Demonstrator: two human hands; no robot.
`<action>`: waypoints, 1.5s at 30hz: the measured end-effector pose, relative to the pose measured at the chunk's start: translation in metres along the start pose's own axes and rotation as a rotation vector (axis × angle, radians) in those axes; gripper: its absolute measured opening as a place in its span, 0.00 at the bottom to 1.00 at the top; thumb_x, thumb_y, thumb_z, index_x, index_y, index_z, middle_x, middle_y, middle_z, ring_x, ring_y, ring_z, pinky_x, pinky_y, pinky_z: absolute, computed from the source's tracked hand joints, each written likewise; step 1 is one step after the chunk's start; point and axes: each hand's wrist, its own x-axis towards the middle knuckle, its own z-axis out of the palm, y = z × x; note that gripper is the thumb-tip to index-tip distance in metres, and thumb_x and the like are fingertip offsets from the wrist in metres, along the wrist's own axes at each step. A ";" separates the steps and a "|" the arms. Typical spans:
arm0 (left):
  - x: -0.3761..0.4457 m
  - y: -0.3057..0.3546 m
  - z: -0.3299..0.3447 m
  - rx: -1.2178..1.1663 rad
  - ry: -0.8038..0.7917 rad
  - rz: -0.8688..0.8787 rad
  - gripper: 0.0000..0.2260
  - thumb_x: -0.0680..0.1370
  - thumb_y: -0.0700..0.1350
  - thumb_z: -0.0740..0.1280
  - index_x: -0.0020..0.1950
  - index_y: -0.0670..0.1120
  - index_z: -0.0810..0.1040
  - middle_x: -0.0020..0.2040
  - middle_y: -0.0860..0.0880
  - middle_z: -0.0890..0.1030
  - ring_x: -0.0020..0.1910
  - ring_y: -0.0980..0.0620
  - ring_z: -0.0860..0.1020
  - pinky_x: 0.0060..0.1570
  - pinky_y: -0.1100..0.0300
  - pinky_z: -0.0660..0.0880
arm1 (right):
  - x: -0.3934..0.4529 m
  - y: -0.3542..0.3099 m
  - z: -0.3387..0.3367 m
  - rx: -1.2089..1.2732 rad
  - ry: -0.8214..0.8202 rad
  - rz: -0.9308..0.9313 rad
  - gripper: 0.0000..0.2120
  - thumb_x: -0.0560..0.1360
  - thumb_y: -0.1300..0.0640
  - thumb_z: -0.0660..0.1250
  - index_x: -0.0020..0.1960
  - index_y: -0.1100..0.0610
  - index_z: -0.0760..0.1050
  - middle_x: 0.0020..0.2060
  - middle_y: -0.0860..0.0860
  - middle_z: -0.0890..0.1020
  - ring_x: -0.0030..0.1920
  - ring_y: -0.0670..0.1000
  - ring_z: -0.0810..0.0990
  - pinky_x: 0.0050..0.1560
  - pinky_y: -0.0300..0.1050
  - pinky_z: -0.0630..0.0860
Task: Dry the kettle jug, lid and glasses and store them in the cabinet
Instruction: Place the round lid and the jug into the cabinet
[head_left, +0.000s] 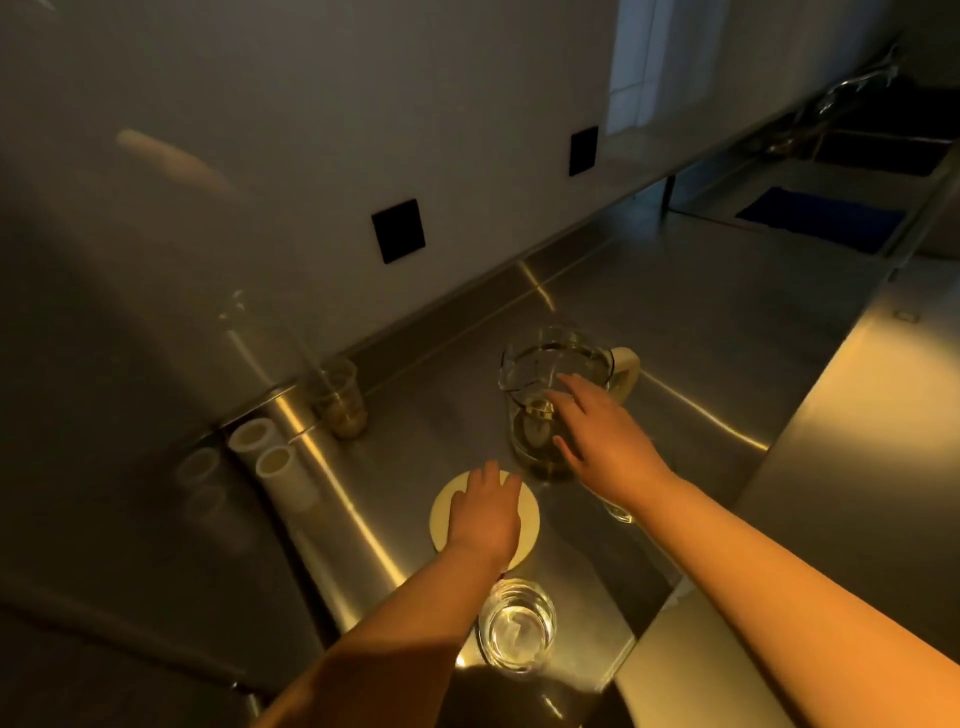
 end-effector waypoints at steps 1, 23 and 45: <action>0.004 -0.003 0.004 0.002 -0.013 0.007 0.20 0.80 0.46 0.60 0.72 0.50 0.62 0.71 0.44 0.61 0.69 0.44 0.63 0.62 0.51 0.69 | 0.004 0.001 0.005 -0.011 -0.001 0.000 0.28 0.75 0.55 0.64 0.73 0.55 0.60 0.73 0.57 0.61 0.73 0.56 0.57 0.71 0.49 0.53; 0.029 -0.024 0.054 0.013 -0.187 -0.004 0.24 0.77 0.39 0.64 0.71 0.46 0.61 0.70 0.42 0.61 0.67 0.42 0.63 0.56 0.49 0.72 | 0.045 0.008 0.066 -0.163 0.016 0.121 0.28 0.65 0.61 0.74 0.62 0.53 0.69 0.56 0.53 0.77 0.58 0.55 0.73 0.62 0.49 0.63; 0.027 -0.024 0.046 0.053 -0.162 -0.051 0.25 0.75 0.39 0.66 0.70 0.45 0.62 0.68 0.40 0.64 0.66 0.40 0.64 0.56 0.49 0.71 | 0.048 0.008 0.060 -0.037 0.199 0.154 0.11 0.65 0.62 0.74 0.43 0.52 0.75 0.35 0.52 0.80 0.39 0.56 0.78 0.44 0.50 0.72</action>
